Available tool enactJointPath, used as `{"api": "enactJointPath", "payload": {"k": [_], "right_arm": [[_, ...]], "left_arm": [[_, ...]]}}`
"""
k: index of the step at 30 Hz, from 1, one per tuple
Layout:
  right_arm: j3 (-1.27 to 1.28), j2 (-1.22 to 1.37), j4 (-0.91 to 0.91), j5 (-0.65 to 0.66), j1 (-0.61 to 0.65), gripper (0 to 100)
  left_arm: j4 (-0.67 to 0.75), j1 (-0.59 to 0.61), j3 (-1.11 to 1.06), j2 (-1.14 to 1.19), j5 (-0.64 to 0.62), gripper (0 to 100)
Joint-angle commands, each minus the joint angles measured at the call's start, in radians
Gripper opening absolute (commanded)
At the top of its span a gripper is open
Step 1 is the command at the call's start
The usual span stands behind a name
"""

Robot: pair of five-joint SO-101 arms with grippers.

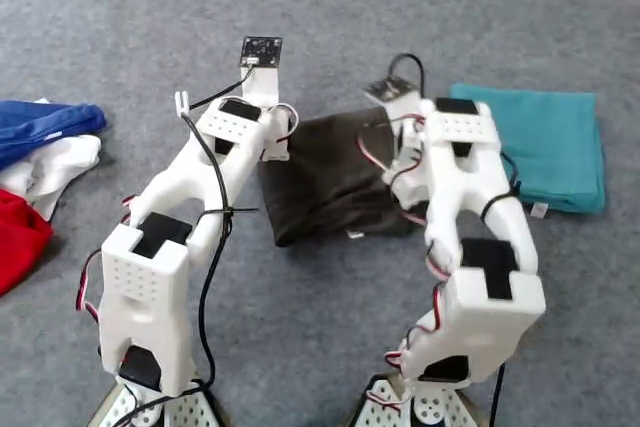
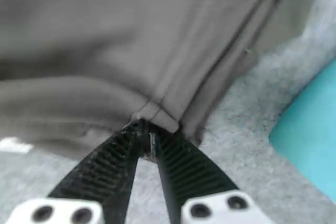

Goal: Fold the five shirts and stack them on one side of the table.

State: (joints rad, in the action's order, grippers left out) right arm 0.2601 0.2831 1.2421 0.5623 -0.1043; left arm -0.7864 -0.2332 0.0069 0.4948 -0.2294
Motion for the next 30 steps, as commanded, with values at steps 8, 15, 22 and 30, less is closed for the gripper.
{"api": "enactJointPath", "payload": {"k": [8, 15, 22, 30], "right_arm": [[-0.173, 0.099, 0.112, 0.075, -0.144, 1.4], [-0.314, -0.027, 0.290, 0.060, -0.106, 1.4], [-0.278, -0.206, 0.384, -0.002, -0.141, 1.5], [-0.022, -0.410, 0.390, -0.003, -0.146, 1.5]], "left_arm": [[-0.006, -0.013, 0.030, -0.002, 0.005, 3], [-0.006, -0.013, 0.028, -0.003, 0.005, 3], [-0.014, -0.013, 0.022, -0.026, 0.005, 3], [-0.149, -0.010, -0.044, -0.328, 0.005, 3]]}}
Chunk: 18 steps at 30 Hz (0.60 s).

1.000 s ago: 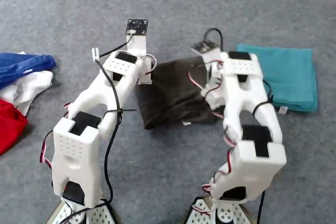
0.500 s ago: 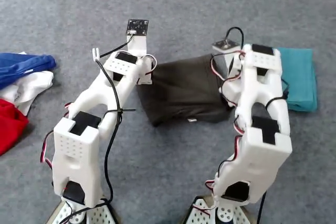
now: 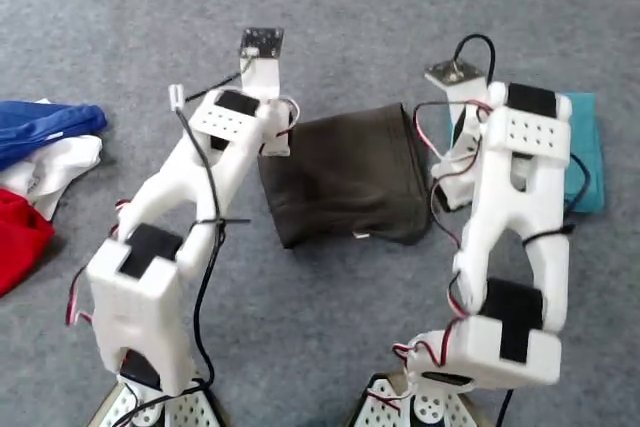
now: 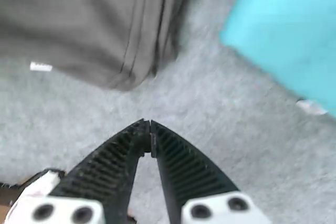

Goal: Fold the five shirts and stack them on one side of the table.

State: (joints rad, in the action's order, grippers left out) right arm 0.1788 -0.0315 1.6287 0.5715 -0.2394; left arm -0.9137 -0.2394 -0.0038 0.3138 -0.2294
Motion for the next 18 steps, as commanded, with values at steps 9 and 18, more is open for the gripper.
{"api": "enactJointPath", "payload": {"k": [9, 18], "right_arm": [[0.275, -0.223, -0.086, -0.425, 0.020, 1.5], [0.403, -0.199, -0.345, -0.845, 0.166, 28.3]], "left_arm": [[0.166, 0.219, -0.180, -0.273, 0.005, 3], [0.253, 0.170, -0.246, -0.157, 0.000, 6]]}}
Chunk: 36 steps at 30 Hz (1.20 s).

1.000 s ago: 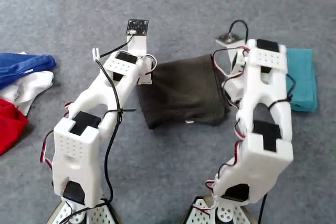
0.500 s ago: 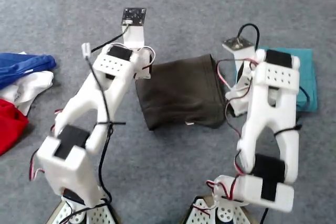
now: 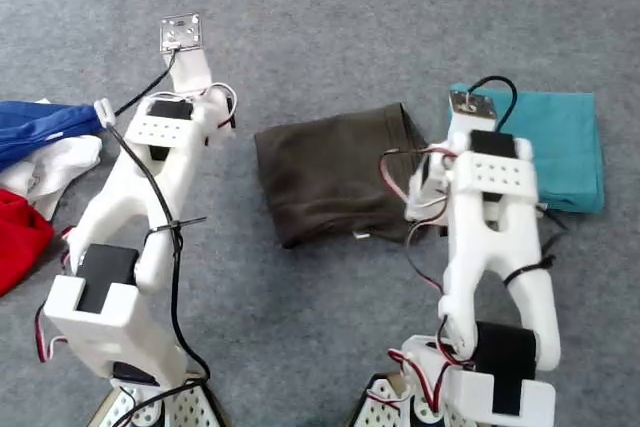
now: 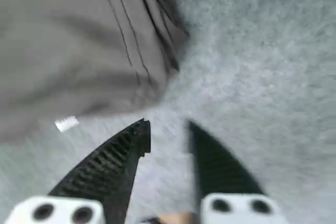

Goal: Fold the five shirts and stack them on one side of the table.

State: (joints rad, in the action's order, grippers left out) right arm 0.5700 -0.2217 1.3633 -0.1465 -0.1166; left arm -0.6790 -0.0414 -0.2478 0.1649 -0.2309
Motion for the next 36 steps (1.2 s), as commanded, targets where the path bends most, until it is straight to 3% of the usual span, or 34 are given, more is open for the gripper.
{"api": "enactJointPath", "payload": {"k": [1, 4, 11, 20, 26, 29, 35, 36], "right_arm": [[0.012, 0.008, -0.101, -0.166, 0.055, 31.4], [-0.016, 0.074, -0.141, -0.259, 0.086, 33.2], [-0.203, 0.317, -0.150, -0.391, 0.100, 33.5], [-0.377, 0.615, -0.143, -0.394, 0.106, 33.3], [-0.374, 0.679, -0.141, -0.394, 0.112, 32.9], [-0.377, 0.685, -0.135, -0.390, 0.112, 26.0], [-0.374, 0.685, -0.129, -0.328, 0.106, 1.5], [-0.374, 0.685, -0.129, -0.328, 0.104, 1.5]], "left_arm": [[0.017, -0.035, -0.004, -0.008, -0.002, 9], [-0.014, -0.039, 0.007, -0.008, -0.005, 16], [-0.015, -0.033, 0.004, -0.006, -0.051, 16], [-0.014, -0.033, 0.002, -0.006, -0.044, 16], [-0.014, -0.033, 0.002, -0.006, -0.044, 16], [-0.014, -0.033, 0.002, -0.006, -0.044, 16], [-0.014, -0.033, 0.002, -0.006, -0.049, 16], [-0.014, -0.033, 0.002, -0.006, -0.049, 16]]}}
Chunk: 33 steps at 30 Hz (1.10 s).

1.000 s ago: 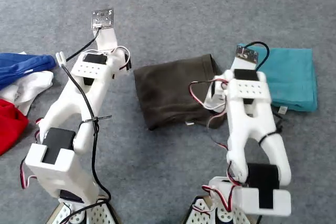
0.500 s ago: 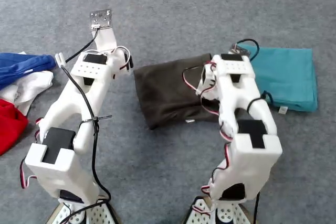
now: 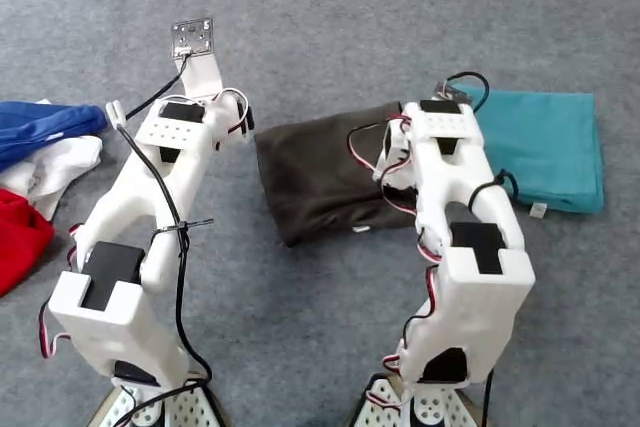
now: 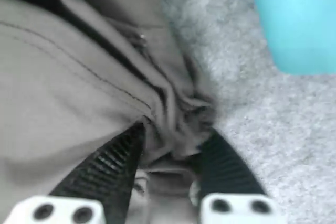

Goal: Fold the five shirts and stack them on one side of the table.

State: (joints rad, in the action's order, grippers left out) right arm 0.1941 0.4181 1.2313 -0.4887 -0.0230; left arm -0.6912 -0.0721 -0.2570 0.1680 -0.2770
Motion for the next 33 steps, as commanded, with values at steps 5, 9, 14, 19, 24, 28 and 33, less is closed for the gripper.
{"api": "enactJointPath", "payload": {"k": [5, 9, 14, 19, 24, 28, 33], "right_arm": [[0.001, 0.038, 0.003, 0.014, 0.015, 1.4], [-0.001, 0.042, 0.003, 0.021, 0.015, 1.4], [0.030, 0.045, -0.006, 0.094, 0.011, 1.4], [0.061, 0.045, -0.043, 0.126, 0.009, 1.4], [0.054, 0.045, -0.055, 0.120, 0.009, 1.4], [0.054, 0.045, -0.055, 0.118, 0.009, 1.4], [0.054, 0.045, -0.054, 0.121, 0.009, 1.5]], "left_arm": [[-0.002, -0.002, 0.010, -0.009, -0.003, 16], [-0.011, -0.007, 0.008, -0.014, -0.006, 16], [-0.123, -0.022, 0.054, -0.009, -0.077, 16], [-0.187, -0.097, 0.094, -0.008, -0.183, 19], [-0.193, -0.134, 0.114, 0.025, -0.310, 27], [-0.187, -0.133, 0.168, 0.129, -0.336, 27], [-0.198, -0.136, 0.315, 0.325, -0.342, 27]]}}
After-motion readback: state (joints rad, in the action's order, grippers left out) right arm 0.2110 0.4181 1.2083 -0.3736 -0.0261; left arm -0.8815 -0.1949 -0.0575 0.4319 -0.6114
